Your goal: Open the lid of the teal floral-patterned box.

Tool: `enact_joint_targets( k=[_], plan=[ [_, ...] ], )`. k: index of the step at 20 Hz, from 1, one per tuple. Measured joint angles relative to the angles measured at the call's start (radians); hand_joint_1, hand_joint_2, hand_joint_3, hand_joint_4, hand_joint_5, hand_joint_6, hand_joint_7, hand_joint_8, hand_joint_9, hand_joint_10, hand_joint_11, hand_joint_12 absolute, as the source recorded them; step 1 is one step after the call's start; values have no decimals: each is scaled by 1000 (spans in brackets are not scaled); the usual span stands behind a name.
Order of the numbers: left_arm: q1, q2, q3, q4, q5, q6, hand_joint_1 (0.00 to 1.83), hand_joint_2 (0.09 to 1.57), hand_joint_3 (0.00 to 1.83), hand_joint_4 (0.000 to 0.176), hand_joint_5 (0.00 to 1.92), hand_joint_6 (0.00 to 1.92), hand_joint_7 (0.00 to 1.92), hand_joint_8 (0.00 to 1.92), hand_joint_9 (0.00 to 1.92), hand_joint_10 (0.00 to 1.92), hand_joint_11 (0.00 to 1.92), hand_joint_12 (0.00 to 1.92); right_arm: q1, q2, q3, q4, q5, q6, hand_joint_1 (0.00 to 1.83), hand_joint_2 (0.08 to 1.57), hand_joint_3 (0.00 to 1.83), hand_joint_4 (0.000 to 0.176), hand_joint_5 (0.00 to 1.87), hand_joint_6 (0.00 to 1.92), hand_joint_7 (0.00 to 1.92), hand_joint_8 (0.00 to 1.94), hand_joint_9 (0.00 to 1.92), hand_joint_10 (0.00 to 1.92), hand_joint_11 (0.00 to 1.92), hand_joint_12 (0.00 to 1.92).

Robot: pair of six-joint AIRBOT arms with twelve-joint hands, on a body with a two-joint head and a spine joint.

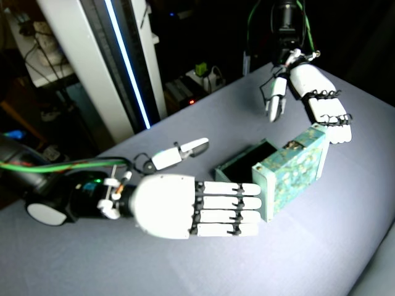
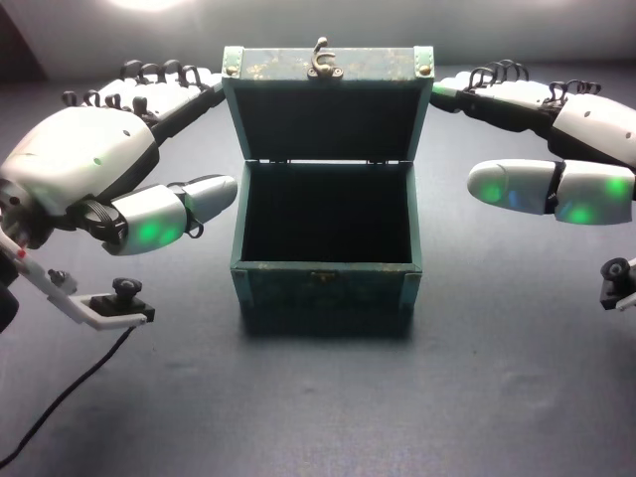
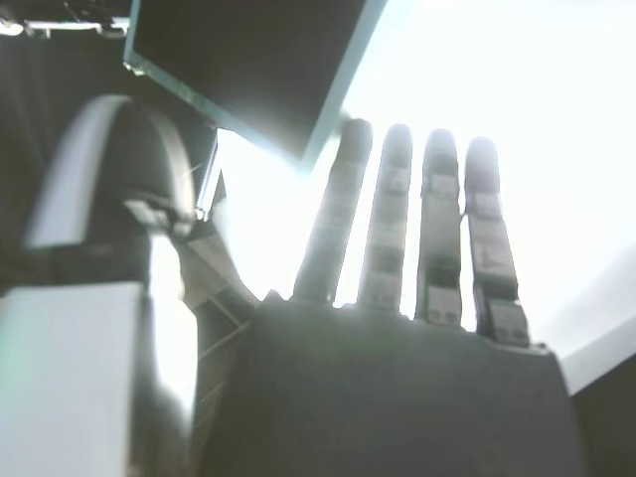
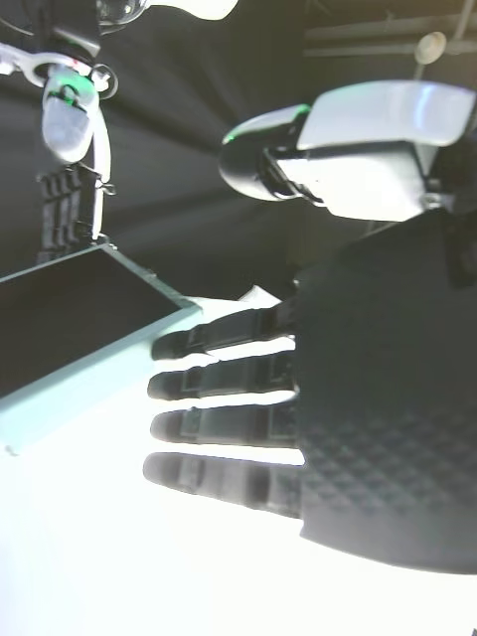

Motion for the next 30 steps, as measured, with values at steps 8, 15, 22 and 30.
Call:
enact_joint_targets(
  k=[8, 15, 22, 30],
  plan=[
    [-24, -23, 26, -26, 19, 4, 112, 1439, 4, 0, 117, 0, 133, 3, 139, 4, 2, 362, 28, -25, 26, 15, -22, -1, 0, 1250, 0, 0, 209, 1, 187, 0, 143, 0, 0, 496],
    [-28, -24, 33, -24, 24, 10, 238, 1441, 0, 0, 136, 2, 157, 3, 138, 0, 0, 335, 37, -25, 36, 3, -32, -1, 0, 1246, 0, 0, 220, 4, 194, 4, 156, 5, 0, 461],
    [-63, -48, 63, -43, 60, 21, 301, 1484, 0, 0, 118, 2, 155, 0, 148, 8, 0, 233, 54, -38, 58, 8, -60, 0, 0, 1207, 0, 0, 221, 3, 215, 5, 155, 5, 0, 340],
    [-58, -45, 58, -44, 49, 22, 309, 1445, 0, 0, 149, 3, 163, 2, 147, 0, 13, 324, 54, -38, 58, 8, -60, -1, 0, 1223, 6, 0, 227, 2, 205, 0, 144, 0, 0, 338]
  ],
)
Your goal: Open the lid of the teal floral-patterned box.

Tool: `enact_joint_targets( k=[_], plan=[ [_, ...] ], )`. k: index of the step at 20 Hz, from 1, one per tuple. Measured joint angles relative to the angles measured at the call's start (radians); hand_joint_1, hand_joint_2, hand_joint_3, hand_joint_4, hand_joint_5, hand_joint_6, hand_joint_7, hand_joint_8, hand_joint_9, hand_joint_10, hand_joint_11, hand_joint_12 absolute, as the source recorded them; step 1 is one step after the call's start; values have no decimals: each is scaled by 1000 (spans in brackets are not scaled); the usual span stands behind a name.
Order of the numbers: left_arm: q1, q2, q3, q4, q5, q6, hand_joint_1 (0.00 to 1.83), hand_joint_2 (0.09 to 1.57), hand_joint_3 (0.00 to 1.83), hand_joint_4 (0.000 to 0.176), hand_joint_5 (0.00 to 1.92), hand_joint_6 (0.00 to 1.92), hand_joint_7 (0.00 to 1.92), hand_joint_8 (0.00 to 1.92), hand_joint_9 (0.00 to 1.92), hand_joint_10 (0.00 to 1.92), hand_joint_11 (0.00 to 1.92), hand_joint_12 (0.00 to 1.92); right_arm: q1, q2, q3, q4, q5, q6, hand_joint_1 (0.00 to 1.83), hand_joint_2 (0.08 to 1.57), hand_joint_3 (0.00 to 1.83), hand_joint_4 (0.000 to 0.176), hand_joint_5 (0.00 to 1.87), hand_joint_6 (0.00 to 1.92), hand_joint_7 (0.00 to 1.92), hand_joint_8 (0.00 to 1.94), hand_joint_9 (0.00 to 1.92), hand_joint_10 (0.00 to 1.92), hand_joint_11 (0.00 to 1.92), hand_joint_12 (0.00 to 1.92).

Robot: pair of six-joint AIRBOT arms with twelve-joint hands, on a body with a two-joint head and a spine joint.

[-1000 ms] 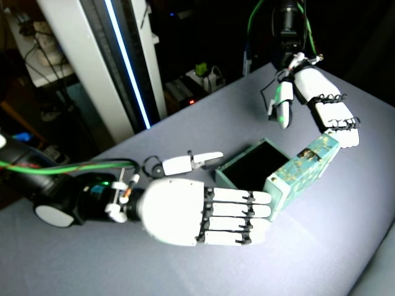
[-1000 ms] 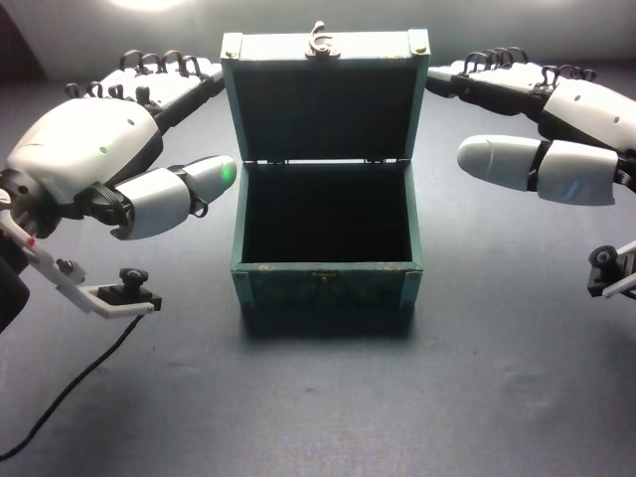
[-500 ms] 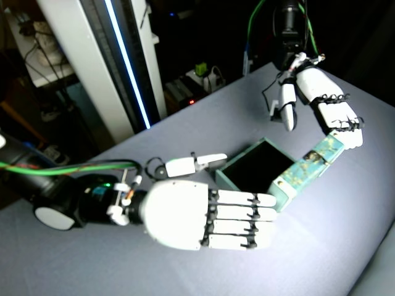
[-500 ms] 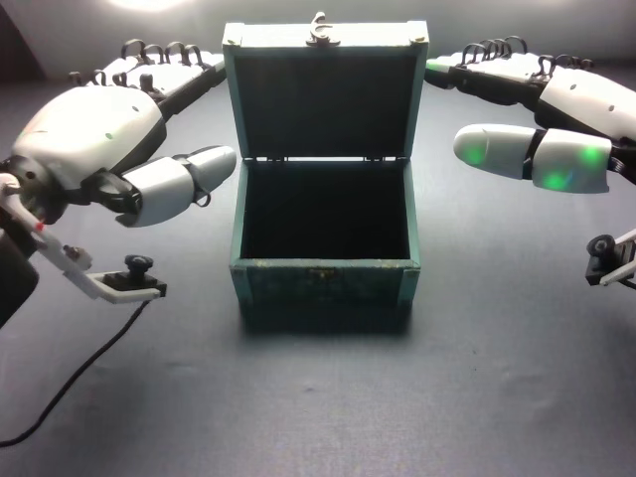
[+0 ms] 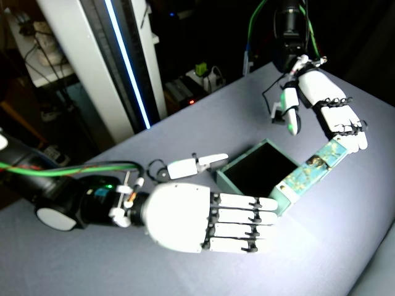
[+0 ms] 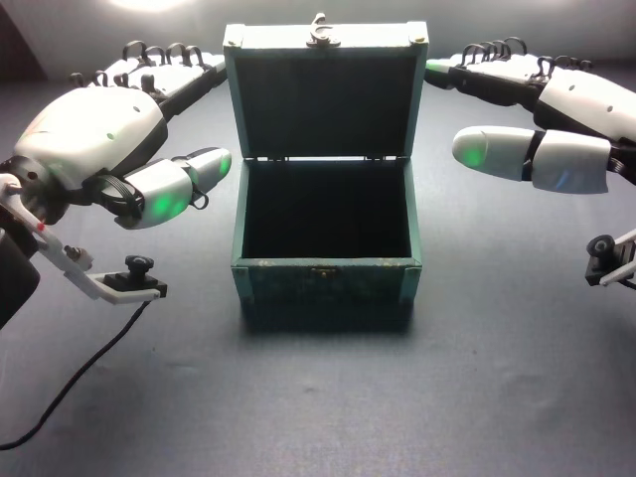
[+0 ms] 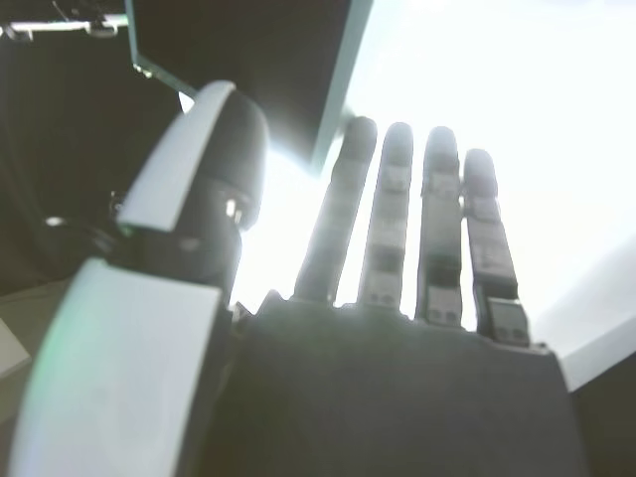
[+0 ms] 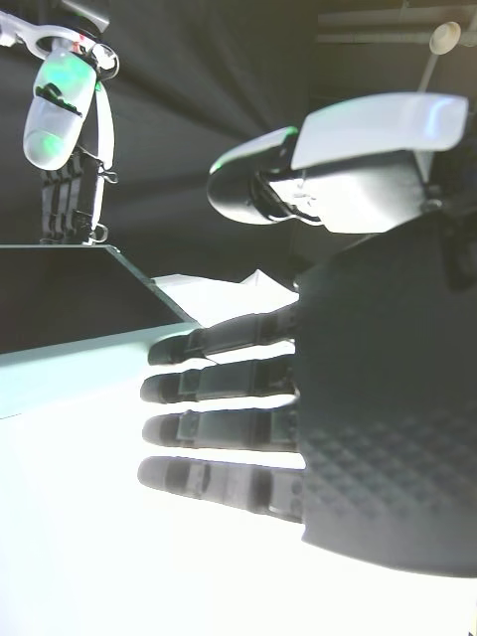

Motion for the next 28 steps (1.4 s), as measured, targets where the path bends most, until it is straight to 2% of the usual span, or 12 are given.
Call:
enact_joint_targets(
  k=[3, 6, 9, 11, 17, 20, 22, 23, 24, 25, 27, 28],
  plan=[
    [0, 0, 0, 0, -2, 5, 290, 1438, 0, 0, 148, 0, 161, 0, 148, 1, 20, 347, 0, 0, 5, -6, 0, 1, 0, 1244, 8, 0, 241, 4, 217, 3, 161, 5, 0, 381],
    [0, 0, 3, 2, 1, 11, 364, 1430, 1, 0, 152, 0, 173, 0, 173, 0, 23, 401, 4, -2, 13, -12, -1, 1, 0, 1261, 5, 0, 239, 3, 222, 4, 167, 5, 0, 396],
    [-1, 6, 3, 6, 8, 21, 420, 1443, 4, 0, 145, 1, 161, 1, 157, 0, 7, 406, 4, -4, 19, -16, -2, 2, 0, 1236, 0, 0, 200, 0, 190, 0, 124, 0, 0, 305],
    [-2, 8, 6, 7, 10, 26, 425, 1435, 0, 0, 136, 1, 140, 1, 124, 2, 0, 354, 4, -5, 27, -24, -7, 2, 0, 1228, 2, 0, 215, 2, 199, 1, 132, 1, 0, 376],
    [-16, 4, 30, -11, 27, 42, 369, 1444, 2, 0, 126, 1, 140, 1, 107, 2, 0, 274, 4, -10, 50, -25, -51, 2, 0, 1261, 9, 0, 192, 0, 177, 0, 113, 0, 0, 243],
    [2, 25, 22, -38, 10, 44, 413, 1445, 0, 0, 136, 3, 154, 4, 130, 7, 31, 287, 4, -8, 49, -19, -51, 2, 0, 1284, 12, 0, 191, 1, 192, 5, 130, 7, 22, 233],
    [23, 46, 12, -61, -6, 45, 464, 1430, 0, 0, 141, 3, 162, 3, 124, 1, 27, 284, 4, 0, 47, -9, -52, 2, 0, 1305, 0, 0, 176, 0, 184, 0, 129, 1, 2, 336],
    [29, 60, 0, -73, -14, 46, 437, 1434, 0, 0, 138, 0, 165, 3, 127, 2, 16, 280, 4, 3, 43, 4, -50, 1, 0, 1264, 0, 0, 174, 0, 167, 1, 105, 1, 0, 290],
    [48, 84, -17, -84, -49, 46, 515, 1421, 0, 0, 143, 2, 165, 2, 119, 3, 7, 268, 4, 6, 34, 31, -43, -10, 0, 1227, 0, 0, 185, 1, 177, 1, 110, 1, 0, 303],
    [60, 100, -34, -93, -78, 46, 411, 1418, 0, 0, 130, 0, 149, 0, 125, 5, 24, 272, 4, 14, 19, 39, -44, -19, 0, 1226, 0, 0, 190, 2, 178, 0, 113, 2, 0, 304],
    [87, 140, -77, -93, -165, 47, 191, 1436, 8, 0, 112, 0, 121, 0, 64, 2, 0, 60, 4, 49, -19, 21, -22, -31, 0, 1238, 1, 0, 211, 4, 210, 5, 126, 3, 0, 255],
    [96, 158, -97, -86, -200, 48, 161, 1423, 2, 0, 108, 0, 104, 0, 56, 0, 28, 52, 4, 70, -39, 23, 1, -40, 0, 1211, 0, 0, 221, 7, 204, 1, 122, 1, 2, 249]
  ],
)
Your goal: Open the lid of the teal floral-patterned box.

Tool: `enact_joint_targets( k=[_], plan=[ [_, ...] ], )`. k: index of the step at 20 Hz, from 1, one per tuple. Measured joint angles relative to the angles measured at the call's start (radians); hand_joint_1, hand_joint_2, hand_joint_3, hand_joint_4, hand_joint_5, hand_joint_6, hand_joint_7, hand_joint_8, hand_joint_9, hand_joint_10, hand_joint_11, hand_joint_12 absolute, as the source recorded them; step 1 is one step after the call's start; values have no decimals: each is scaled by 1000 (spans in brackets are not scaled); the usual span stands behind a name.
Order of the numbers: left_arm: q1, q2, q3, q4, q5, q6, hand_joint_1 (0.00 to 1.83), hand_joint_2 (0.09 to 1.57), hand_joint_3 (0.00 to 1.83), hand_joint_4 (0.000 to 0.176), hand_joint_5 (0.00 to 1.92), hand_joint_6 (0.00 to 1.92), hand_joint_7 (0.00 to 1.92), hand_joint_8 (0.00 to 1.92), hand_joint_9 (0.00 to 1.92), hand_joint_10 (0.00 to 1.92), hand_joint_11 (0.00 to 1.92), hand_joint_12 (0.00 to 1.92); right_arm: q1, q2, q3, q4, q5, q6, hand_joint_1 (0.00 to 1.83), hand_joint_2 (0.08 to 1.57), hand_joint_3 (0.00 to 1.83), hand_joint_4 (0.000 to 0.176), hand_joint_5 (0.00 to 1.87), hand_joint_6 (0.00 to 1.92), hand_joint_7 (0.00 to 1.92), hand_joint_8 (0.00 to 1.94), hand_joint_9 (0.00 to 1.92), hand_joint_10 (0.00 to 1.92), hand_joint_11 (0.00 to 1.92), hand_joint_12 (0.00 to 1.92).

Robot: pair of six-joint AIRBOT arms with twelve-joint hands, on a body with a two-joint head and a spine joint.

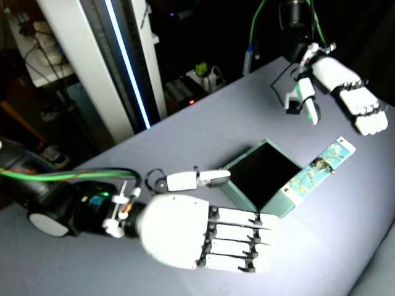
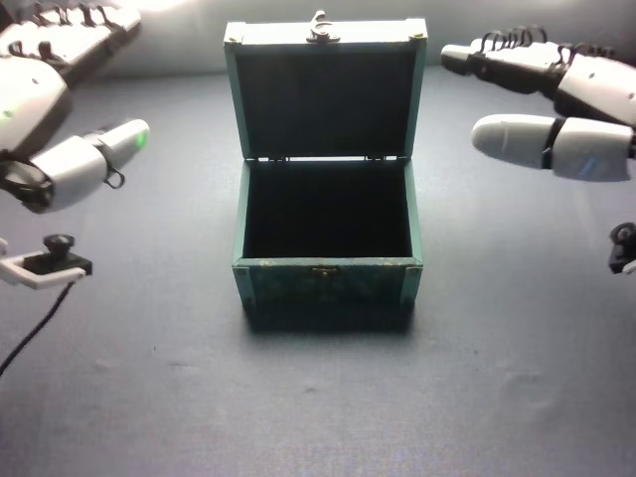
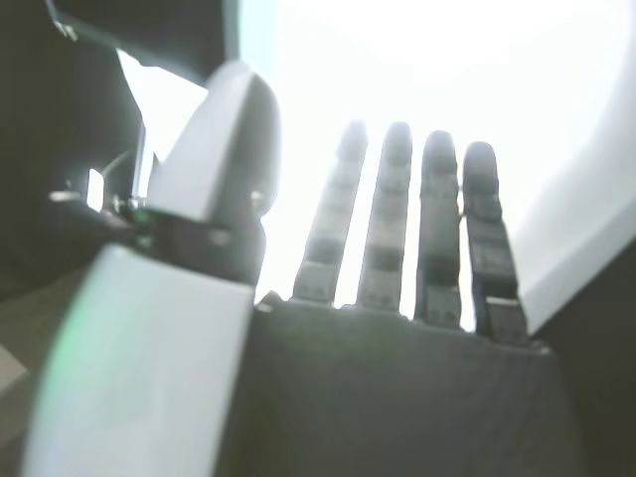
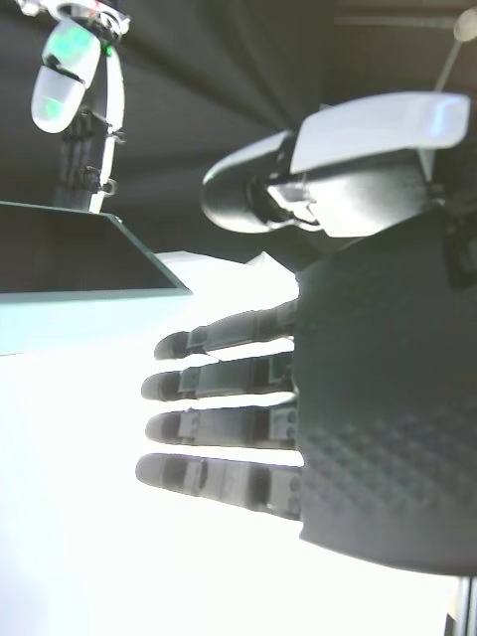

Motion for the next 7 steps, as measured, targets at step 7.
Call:
enact_joint_targets(
  k=[7],
  plan=[
    [114, 135, -147, 69, -350, 9, 264, 1455, 0, 0, 101, 5, 96, 6, 55, 7, 16, 8, -29, 209, -193, 90, 291, -145, 0, 1319, 10, 0, 263, 1, 254, 0, 146, 0, 26, 209]
  ],
)
